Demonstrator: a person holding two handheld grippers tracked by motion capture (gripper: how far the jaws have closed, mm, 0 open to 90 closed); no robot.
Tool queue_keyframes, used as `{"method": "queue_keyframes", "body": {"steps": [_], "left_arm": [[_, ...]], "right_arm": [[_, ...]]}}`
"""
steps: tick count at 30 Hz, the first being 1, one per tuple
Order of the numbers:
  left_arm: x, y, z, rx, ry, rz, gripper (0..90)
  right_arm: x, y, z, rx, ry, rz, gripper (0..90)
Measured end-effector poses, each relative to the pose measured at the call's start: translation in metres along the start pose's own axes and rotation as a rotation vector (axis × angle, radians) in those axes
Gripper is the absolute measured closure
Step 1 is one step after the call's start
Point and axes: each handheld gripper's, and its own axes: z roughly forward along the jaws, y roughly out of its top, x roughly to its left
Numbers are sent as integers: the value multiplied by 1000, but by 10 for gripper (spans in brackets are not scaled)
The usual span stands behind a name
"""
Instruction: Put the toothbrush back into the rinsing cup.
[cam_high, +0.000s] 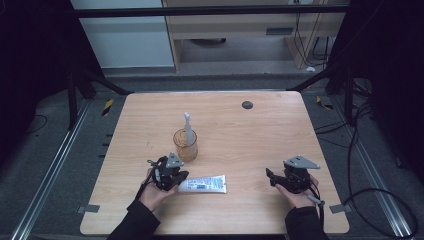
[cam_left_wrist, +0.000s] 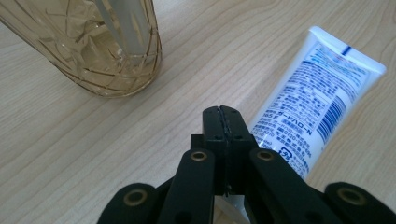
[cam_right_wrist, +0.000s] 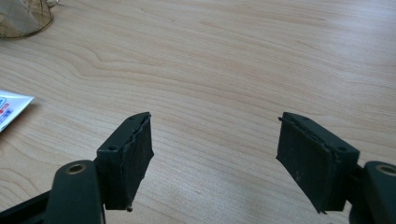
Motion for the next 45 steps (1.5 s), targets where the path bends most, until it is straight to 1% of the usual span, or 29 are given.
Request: {"method": "queue_keyframes", "body": {"steps": [2,3,6,8,12,14,17,18,20,23,27,30,34,36,40,42,45], "left_arm": [[-3,-3,-1,7,-6,2,897],[-4,-4,-1,3,-10,4,897],[-7,-9,-4,20,-18,8,897],[-9,-11,-4,24,-22,2,897],[-11,-14,-5,32,-19,-2,897],[-10,-14,-5,39,-18,-1,896],[-4,-11,-9,23,1,-24,893],[-2,-10,-12,18,8,-26,890],[1,-6,-17,-2,13,-40,875],[-1,1,-24,-23,17,-35,853],[-5,10,-26,-32,16,-33,792],[-9,15,-25,-30,12,-16,737],[-13,20,-27,-19,2,-2,630],[-14,23,-30,-25,5,2,580],[-18,29,-33,-4,-5,24,478],[-19,31,-33,-6,-5,29,457],[-20,34,-32,13,-6,33,427]], "right_arm": [[0,0,0,0,0,3,264],[0,0,0,-1,-1,3,264],[-1,0,-1,-2,-1,1,264],[-1,-1,-2,-2,-1,4,264],[-2,-1,-2,-3,-5,5,264],[-2,0,-2,-4,-6,6,263],[-3,0,-2,-5,-7,12,262],[-3,0,-3,-6,-8,14,262],[-4,0,-4,-9,-12,15,261],[-6,1,-6,-17,-15,22,260],[-8,1,-7,-17,-20,23,255],[-10,1,-7,-16,-26,24,249],[-12,3,-9,-22,-34,25,242],[-14,3,-10,-24,-38,29,240],[-16,5,-12,-28,-41,29,232],[-16,5,-12,-29,-39,33,229],[-16,5,-12,-26,-37,31,227]]}}
